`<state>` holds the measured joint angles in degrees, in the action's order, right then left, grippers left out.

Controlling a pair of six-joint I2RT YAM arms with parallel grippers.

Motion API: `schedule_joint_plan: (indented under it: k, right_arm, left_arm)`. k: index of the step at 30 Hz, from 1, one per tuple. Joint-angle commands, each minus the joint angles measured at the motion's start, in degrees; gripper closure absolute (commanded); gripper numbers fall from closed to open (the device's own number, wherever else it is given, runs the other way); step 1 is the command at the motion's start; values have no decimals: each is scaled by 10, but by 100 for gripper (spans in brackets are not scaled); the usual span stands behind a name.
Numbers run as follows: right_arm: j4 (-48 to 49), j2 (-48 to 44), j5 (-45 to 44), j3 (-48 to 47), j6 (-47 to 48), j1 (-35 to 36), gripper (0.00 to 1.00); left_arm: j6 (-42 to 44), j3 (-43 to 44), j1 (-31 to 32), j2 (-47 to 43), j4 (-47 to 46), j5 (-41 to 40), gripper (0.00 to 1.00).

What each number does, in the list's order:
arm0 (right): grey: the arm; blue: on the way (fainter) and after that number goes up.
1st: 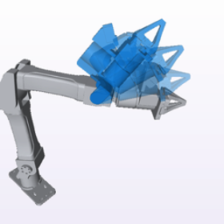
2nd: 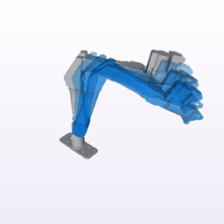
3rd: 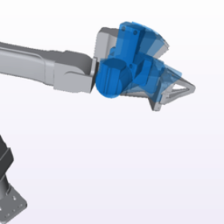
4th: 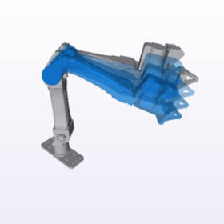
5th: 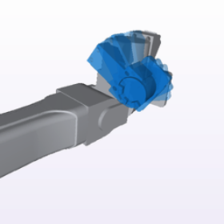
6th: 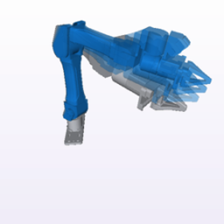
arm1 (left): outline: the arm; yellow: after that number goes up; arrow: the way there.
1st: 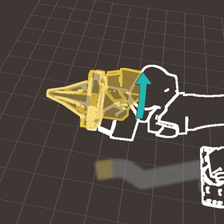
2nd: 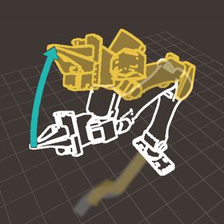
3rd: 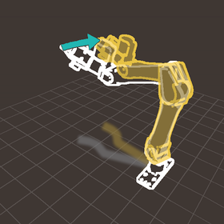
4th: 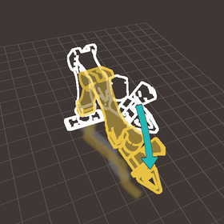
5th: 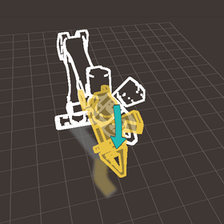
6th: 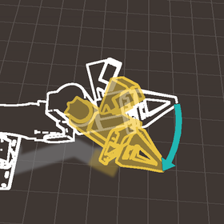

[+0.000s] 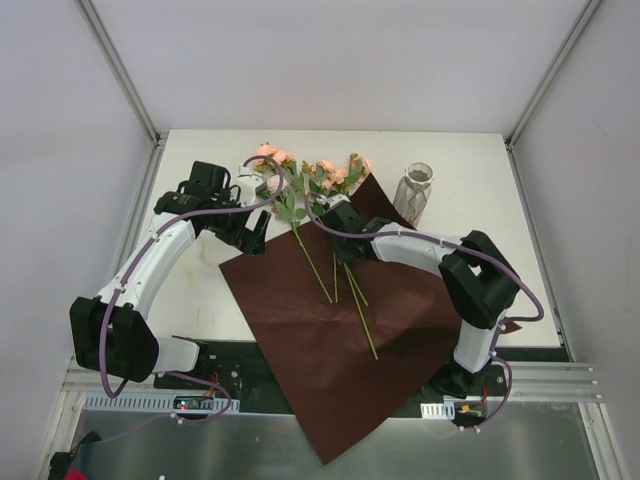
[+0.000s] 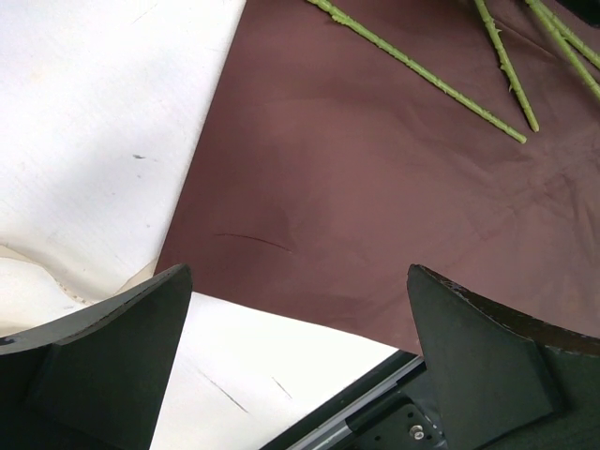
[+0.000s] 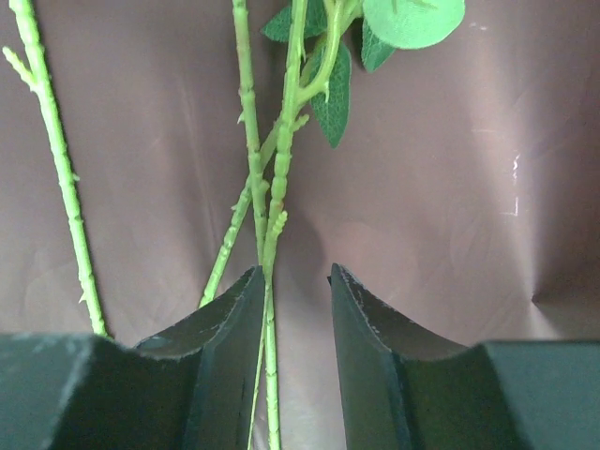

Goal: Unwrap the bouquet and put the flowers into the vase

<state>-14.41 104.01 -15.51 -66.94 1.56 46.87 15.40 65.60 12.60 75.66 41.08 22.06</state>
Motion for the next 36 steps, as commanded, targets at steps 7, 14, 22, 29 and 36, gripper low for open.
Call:
schedule_joint_plan:
  k: [7,14,22,29,36]
  right_arm:
    - [-1,19,45,-67,23,-20,68]
    - [1,50,73,-93,20,-32,64]
    - [3,77,68,-121,16,-49,72]
    - [10,68,77,-117,13,-53,99]
    - [35,3,86,-98,6,-52,99]
  left_arm:
    - [3,-17,-11,-20,-2,14,1]
    - [6,-18,-12,-17,-4,14,1]
    - [6,-21,-13,-16,-5,12,1]
    - [7,-24,-14,-13,-8,10,1]
    - [3,-22,-14,-9,-9,11,2]
